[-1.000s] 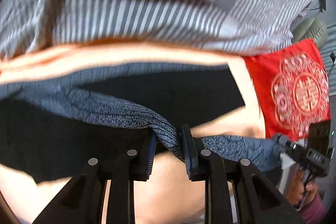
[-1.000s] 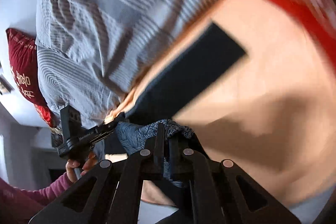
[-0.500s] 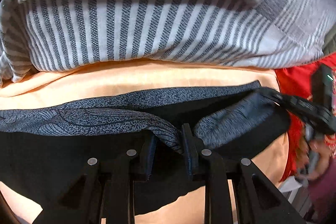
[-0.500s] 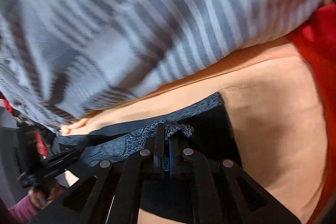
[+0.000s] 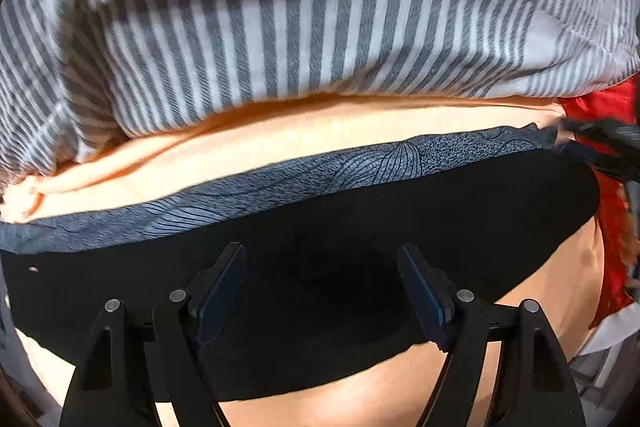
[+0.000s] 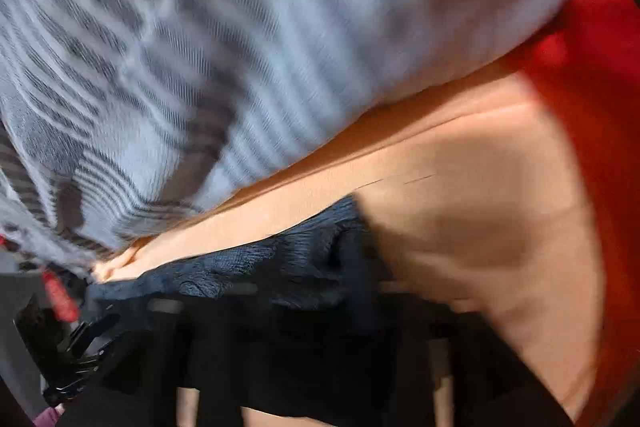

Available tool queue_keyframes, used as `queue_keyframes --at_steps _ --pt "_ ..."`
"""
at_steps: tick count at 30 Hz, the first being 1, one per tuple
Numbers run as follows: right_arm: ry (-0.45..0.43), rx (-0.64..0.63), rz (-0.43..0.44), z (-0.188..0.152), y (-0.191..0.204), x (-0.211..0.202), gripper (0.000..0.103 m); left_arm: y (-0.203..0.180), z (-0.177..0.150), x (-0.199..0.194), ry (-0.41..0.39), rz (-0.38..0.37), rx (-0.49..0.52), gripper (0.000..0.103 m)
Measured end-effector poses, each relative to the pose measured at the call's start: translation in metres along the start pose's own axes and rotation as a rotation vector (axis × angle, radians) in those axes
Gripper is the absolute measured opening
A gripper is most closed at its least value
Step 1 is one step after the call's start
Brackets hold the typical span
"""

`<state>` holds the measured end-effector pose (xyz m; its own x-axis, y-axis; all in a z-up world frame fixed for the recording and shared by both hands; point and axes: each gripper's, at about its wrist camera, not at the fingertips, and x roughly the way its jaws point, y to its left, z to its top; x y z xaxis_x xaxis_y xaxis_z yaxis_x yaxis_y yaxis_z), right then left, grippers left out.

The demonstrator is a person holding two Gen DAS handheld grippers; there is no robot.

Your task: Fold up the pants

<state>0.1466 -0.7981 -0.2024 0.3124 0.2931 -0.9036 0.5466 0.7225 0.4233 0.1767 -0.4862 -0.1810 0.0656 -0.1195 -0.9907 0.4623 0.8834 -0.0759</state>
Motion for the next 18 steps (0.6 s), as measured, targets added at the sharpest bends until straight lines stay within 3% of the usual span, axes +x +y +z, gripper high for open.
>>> queue_keyframes --at_steps 2,3,4,6,7,9,12,15,18 --pt "-0.082 0.024 -0.020 -0.002 -0.010 -0.025 0.082 -0.008 -0.002 0.016 0.011 0.041 0.012 0.078" --pt "-0.089 0.029 -0.026 -0.002 -0.012 -0.031 0.075 -0.011 -0.004 0.024 0.018 0.058 0.016 0.078" --pt "-0.091 0.028 -0.010 -0.004 -0.013 -0.039 0.059 -0.013 -0.005 0.030 0.023 0.061 0.016 0.078" --pt "-0.060 -0.002 0.028 -0.011 -0.007 -0.041 0.036 -0.017 -0.008 0.042 0.034 0.071 0.007 0.078" --pt "-0.029 -0.037 0.028 -0.017 0.000 -0.038 0.029 -0.019 -0.008 0.048 0.035 0.079 0.001 0.078" --pt "0.029 -0.112 0.012 -0.029 0.014 -0.024 0.027 -0.021 -0.008 0.053 0.020 0.096 -0.003 0.082" --pt "0.072 -0.188 -0.093 -0.040 0.022 0.006 0.024 -0.021 -0.007 0.057 0.010 0.095 -0.031 0.087" --pt "0.065 -0.126 -0.105 -0.036 0.001 0.019 0.001 -0.016 -0.009 0.054 0.019 0.089 -0.042 0.087" --pt "0.076 0.005 -0.035 -0.038 -0.020 0.007 0.001 -0.010 -0.020 0.048 0.031 0.094 -0.037 0.087"
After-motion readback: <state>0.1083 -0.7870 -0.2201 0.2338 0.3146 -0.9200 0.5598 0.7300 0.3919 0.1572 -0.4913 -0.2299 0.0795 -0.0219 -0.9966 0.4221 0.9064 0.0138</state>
